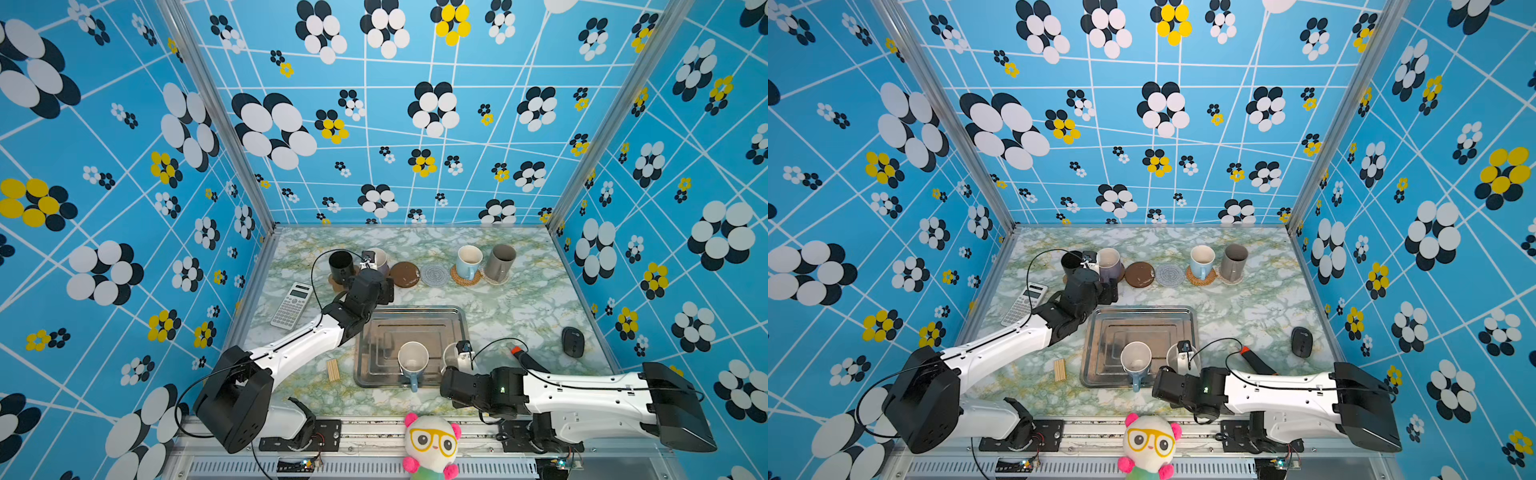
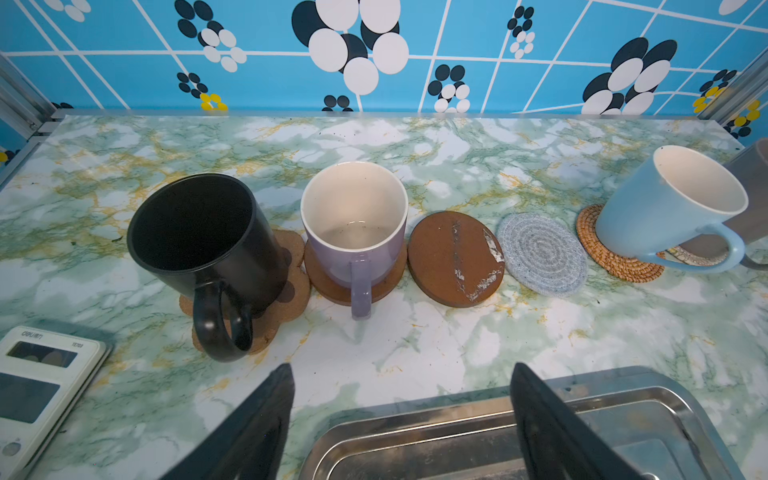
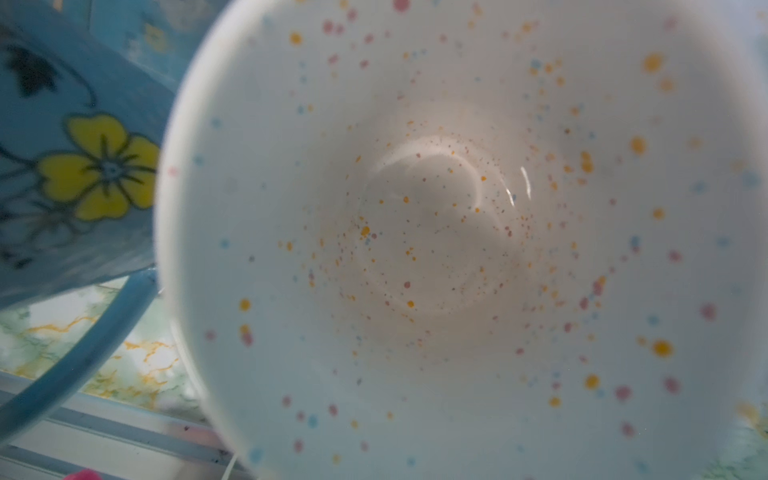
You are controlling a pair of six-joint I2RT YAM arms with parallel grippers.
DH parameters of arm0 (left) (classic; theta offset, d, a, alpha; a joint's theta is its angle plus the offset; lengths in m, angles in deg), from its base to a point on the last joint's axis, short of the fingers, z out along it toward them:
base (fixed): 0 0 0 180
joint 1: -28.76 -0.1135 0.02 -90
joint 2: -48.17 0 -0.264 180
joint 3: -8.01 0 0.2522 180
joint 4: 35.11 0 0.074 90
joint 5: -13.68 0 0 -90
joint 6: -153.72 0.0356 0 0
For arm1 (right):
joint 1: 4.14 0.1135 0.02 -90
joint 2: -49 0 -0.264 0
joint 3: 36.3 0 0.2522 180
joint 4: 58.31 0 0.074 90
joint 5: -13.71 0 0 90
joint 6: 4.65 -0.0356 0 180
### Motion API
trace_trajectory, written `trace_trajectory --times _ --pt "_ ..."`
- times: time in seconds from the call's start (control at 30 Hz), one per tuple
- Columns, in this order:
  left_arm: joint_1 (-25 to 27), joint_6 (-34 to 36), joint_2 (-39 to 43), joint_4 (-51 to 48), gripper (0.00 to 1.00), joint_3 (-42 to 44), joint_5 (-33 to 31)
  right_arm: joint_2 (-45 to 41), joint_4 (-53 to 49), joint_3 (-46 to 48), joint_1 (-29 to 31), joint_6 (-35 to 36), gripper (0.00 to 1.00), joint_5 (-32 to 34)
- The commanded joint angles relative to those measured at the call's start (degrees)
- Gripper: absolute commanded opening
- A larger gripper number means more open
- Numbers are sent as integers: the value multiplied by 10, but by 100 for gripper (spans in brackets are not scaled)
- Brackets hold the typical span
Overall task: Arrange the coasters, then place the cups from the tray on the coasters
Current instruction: 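Lift the speckled white mug out of the tray with the right gripper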
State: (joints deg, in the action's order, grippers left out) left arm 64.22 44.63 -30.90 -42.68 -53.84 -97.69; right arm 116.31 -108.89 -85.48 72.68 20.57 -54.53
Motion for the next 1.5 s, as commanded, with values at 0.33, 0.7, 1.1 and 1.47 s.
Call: trace_trajectory --times 0.33,0.7,1.1,1.47 --pt "-6 -9 -6 -7 83 -17 3 10 -34 -25 -4 19 15 20" --pt "-6 -9 -3 -12 82 -17 -1 19 -58 -47 -4 29 0 38" --pt "-6 -9 -3 -13 82 -17 -4 33 -78 -69 -4 32 0 55" --pt "-6 -9 -5 -14 81 -18 -4 26 -99 -89 -4 47 0 77"
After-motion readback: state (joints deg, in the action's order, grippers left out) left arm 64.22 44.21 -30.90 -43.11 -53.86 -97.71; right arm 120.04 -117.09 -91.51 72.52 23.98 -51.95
